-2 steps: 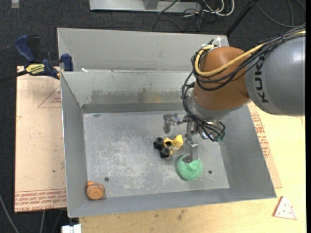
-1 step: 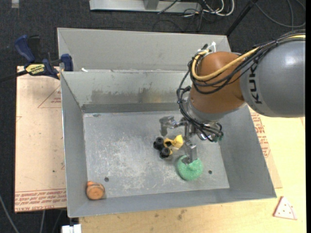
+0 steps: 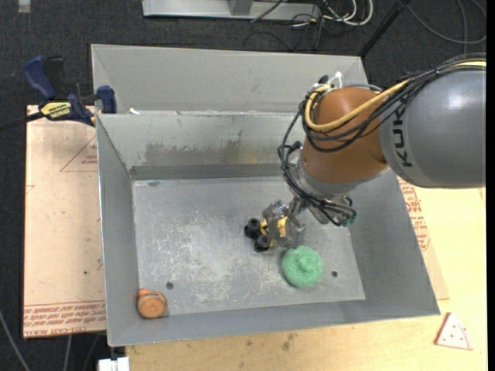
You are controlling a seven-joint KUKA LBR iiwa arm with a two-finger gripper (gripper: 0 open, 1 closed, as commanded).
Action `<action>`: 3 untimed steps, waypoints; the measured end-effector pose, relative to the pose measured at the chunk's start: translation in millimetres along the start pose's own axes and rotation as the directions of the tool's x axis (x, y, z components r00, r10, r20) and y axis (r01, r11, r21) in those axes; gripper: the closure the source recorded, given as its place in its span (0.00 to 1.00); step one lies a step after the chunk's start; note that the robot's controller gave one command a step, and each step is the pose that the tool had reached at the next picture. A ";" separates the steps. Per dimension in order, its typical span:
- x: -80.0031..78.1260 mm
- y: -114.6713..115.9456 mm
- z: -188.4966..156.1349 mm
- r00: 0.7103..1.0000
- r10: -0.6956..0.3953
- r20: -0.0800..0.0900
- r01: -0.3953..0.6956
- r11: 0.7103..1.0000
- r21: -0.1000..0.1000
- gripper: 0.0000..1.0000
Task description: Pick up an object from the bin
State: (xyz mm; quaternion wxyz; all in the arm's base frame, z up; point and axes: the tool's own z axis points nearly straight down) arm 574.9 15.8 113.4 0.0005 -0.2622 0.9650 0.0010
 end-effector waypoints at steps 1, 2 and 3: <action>0.0 0.1 0.0 1.000 0.000 0.000 0.000 1.000 0.000 0.00; -0.1 0.1 0.1 1.000 0.000 0.000 0.000 1.000 -0.001 0.00; -27.8 -6.3 18.6 0.981 -0.194 0.002 0.194 0.981 0.001 1.00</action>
Offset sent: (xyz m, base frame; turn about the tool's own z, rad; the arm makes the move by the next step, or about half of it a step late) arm 0.0000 0.0000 0.0000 0.0000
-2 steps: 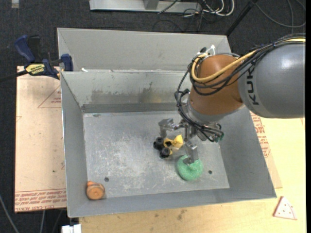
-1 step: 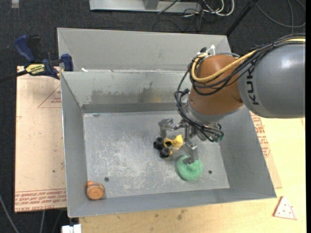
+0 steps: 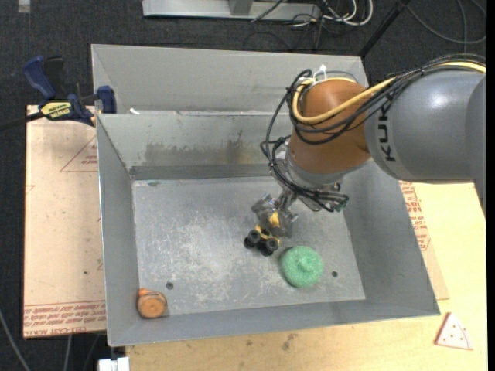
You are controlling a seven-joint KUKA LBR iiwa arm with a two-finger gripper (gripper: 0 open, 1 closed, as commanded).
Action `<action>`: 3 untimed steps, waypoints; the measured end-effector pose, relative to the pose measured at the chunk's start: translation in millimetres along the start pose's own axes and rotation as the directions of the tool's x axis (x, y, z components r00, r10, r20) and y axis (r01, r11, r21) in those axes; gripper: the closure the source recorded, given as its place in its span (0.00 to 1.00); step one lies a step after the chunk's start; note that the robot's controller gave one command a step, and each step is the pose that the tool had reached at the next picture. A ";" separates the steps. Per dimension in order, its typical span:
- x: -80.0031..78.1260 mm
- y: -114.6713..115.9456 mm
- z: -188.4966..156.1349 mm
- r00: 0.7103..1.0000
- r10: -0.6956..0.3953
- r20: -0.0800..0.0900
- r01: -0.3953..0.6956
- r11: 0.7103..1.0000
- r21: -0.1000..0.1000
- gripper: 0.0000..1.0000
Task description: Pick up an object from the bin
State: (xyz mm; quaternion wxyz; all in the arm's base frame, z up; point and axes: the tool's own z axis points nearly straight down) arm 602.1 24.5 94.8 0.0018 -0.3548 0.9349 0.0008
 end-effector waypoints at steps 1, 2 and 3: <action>0.2 0.0 0.1 1.000 0.000 0.000 0.000 1.000 -0.001 0.00; 0.1 0.3 0.2 1.000 0.000 0.000 0.000 1.000 -0.002 1.00; 0.0 0.3 0.1 1.000 0.000 0.000 0.000 1.000 -0.002 1.00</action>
Offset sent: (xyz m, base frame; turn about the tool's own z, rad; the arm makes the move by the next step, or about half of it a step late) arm 0.0000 0.0000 0.0000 0.0000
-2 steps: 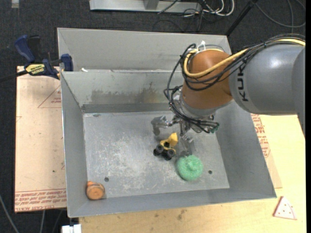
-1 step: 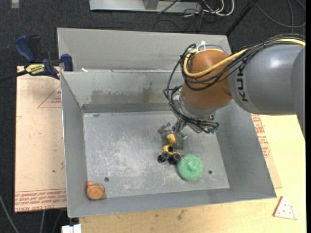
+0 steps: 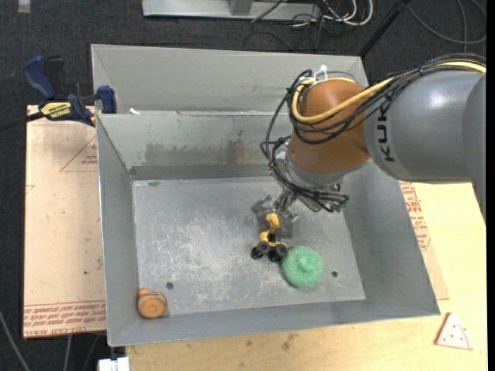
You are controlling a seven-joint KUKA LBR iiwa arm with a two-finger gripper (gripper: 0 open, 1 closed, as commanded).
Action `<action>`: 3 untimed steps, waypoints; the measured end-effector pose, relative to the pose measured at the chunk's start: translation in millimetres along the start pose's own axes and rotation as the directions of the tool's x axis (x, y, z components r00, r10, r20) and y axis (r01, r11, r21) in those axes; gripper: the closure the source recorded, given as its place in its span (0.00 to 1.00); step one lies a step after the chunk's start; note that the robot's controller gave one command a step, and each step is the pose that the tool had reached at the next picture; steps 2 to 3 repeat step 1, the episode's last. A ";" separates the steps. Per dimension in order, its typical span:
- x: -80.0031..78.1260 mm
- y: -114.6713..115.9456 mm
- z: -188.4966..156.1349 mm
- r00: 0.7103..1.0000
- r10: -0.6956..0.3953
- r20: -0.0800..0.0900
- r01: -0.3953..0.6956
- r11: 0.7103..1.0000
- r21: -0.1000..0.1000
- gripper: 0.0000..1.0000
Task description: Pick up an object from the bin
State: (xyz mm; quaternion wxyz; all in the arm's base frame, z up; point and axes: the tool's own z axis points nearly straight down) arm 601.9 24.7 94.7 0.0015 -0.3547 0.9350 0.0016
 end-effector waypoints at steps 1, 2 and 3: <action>2.1 1.7 -5.4 1.000 0.009 -0.003 -0.009 1.000 -0.003 1.00; 2.1 1.7 -5.4 1.000 0.009 -0.003 -0.009 1.000 -0.003 1.00; 2.1 1.7 -5.4 1.000 0.009 -0.003 -0.009 1.000 -0.003 1.00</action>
Offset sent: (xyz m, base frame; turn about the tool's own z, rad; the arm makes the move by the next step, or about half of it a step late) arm 0.0199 -0.0513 -0.0247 -0.4026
